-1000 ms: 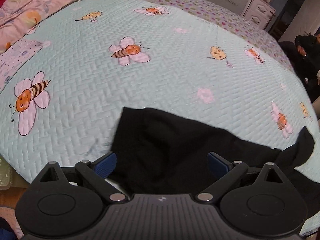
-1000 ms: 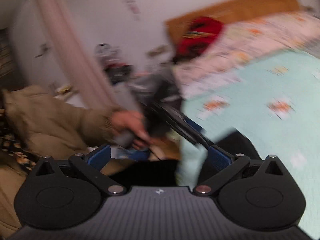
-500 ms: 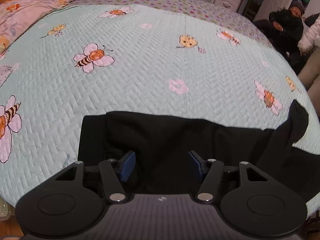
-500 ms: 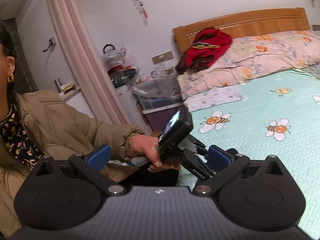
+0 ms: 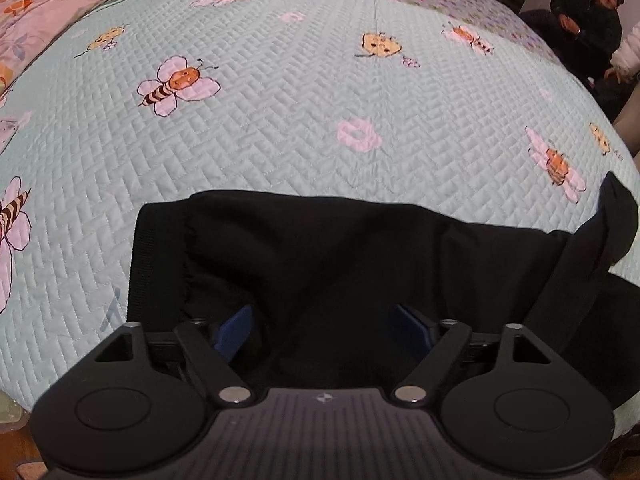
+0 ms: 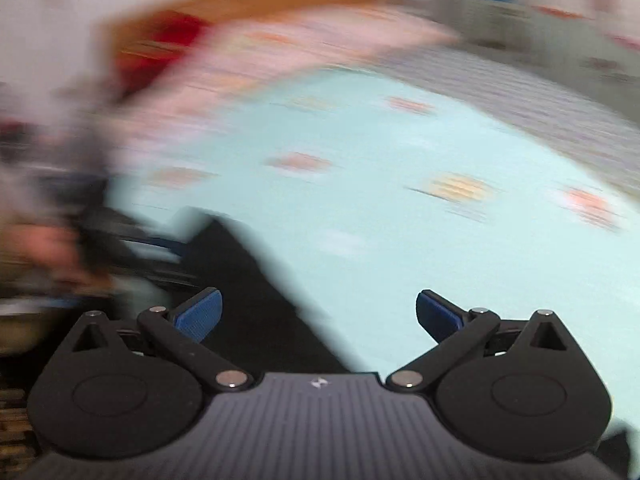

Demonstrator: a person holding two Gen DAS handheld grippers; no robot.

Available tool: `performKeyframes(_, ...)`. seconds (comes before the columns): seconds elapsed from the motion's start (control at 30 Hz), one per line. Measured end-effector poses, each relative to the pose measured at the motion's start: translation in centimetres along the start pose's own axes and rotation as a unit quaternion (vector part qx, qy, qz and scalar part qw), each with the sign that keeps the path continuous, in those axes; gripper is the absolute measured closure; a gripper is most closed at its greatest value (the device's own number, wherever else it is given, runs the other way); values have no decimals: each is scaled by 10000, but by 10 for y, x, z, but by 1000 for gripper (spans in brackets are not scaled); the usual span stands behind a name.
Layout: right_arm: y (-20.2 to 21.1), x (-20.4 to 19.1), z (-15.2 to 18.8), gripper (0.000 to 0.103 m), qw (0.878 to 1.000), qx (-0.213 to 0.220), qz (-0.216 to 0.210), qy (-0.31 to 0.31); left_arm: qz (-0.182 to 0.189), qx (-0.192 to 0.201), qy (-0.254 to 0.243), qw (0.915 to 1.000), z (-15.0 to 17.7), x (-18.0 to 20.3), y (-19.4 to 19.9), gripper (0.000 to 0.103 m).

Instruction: Fold clothes

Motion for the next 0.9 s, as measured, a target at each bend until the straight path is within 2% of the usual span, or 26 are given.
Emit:
performKeyframes(0.07,15,45,17,6,9917,336,1022,-707,-51,-59,71,9999,-1,-4,-6,19)
performKeyframes(0.1,26,71,29,5,9797,531,1519,-1199,-72,-95,122,9999,-1,-7,-9,19)
performKeyframes(0.17,46,123,54,0,9454,767,2236,-2242,-92,-169,232,9995,-2,-12,-16,19)
performKeyframes(0.23,50,170,81,0,9145,578,2354,-3238,-79,-249,273,9993,-4,-12,-25,19)
performKeyframes(0.3,41,202,104,0,8854,270,2294,-4034,-88,-337,246,9991,-4,-10,-33,17)
performKeyframes(0.37,21,223,121,0,8645,-61,2173,-4532,-145,-386,133,9991,-5,-4,-40,11)
performKeyframes(0.43,-2,233,126,1,8581,-292,2189,-4635,-186,-408,43,9990,-6,0,-42,9)
performKeyframes(0.53,-35,242,116,1,8539,-458,2456,-4565,-217,-402,5,9990,-8,2,-42,9)
performKeyframes(0.63,-65,261,107,1,8506,-893,2760,-4385,-205,-410,31,9989,-10,1,-44,8)
performKeyframes(0.77,-111,273,114,2,8253,-1787,3377,-4159,-210,-464,11,9987,-11,1,-50,4)
performKeyframes(0.83,-121,274,125,7,8201,-1935,3445,-4138,-178,-469,16,9987,-11,-1,-51,4)
performKeyframes(0.87,-120,274,129,14,8217,-1834,3444,-4155,-156,-470,24,9988,-11,-2,-51,4)
performKeyframes(0.9,-117,274,133,30,8229,-1726,3428,-4190,-135,-471,34,9988,-11,-3,-51,3)
Point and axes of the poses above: each gripper's, at about its wrist camera, not at the fingertips, and y roughly against the way its jaws point, x to its right, z to its underside, the point moved 2 cm from there along -y, roughly the way its jaws point, and after that the axes turned 6 degrees about -x, right-handed, at the moved point
